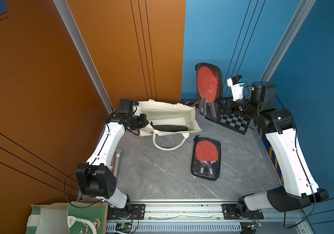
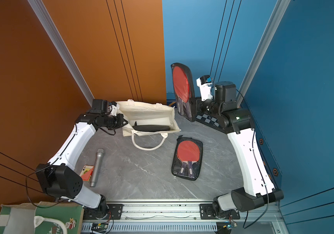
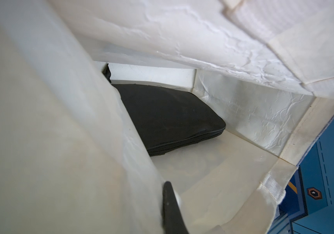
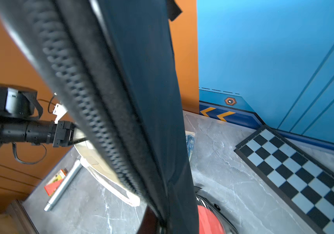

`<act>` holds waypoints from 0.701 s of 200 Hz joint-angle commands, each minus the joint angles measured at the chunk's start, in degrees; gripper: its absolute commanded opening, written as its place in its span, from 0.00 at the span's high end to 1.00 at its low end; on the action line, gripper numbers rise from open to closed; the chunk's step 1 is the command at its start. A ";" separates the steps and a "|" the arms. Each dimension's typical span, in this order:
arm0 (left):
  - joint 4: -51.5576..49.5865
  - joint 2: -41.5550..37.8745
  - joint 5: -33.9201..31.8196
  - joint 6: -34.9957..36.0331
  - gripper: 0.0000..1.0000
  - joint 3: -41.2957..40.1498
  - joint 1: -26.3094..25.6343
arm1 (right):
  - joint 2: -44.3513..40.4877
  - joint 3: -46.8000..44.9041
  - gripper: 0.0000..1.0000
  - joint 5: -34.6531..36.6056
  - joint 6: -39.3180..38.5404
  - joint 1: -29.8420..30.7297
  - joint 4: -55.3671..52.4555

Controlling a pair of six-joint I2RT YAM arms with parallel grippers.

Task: Remove the ping pong set from the canvas bag
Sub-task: Pick up the ping pong set from the canvas bag, then place the ping pong set at the center of the board.

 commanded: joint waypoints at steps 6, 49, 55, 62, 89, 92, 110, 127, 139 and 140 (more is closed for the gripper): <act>7.31 -0.29 -1.03 -3.71 1.00 3.37 0.44 | -6.01 -6.66 1.00 -6.55 10.36 -5.61 3.88; 7.35 2.25 1.30 -6.10 1.00 5.49 0.53 | -14.28 -19.36 1.00 -11.88 17.91 -12.47 1.51; 7.37 2.54 1.40 -6.47 1.00 5.54 0.52 | -15.01 -20.88 1.00 -12.02 18.53 -12.68 0.74; 7.34 2.86 1.79 -6.88 1.00 5.84 0.66 | -15.94 -23.12 1.00 -12.09 19.43 -12.99 -0.02; 7.44 4.13 2.53 -7.55 1.00 6.64 0.45 | -19.01 -33.20 1.00 -15.79 24.56 -12.21 0.95; 7.43 4.34 2.59 -7.68 1.00 6.77 0.45 | -19.44 -34.36 1.00 -16.28 25.14 -11.92 1.44; 7.39 5.37 2.75 -8.21 1.00 7.48 0.53 | -21.53 -40.39 1.00 -17.33 28.31 -8.75 3.01; 7.56 6.06 2.94 -8.23 1.00 7.88 0.46 | -22.92 -44.58 1.00 -17.72 30.94 -4.37 4.52; 7.77 6.29 3.09 -8.42 1.00 7.88 0.45 | -23.22 -48.32 1.00 -18.06 34.18 0.44 8.45; 7.78 6.33 3.08 -8.46 1.00 7.88 0.49 | -23.17 -48.56 1.00 -18.00 34.42 0.98 8.89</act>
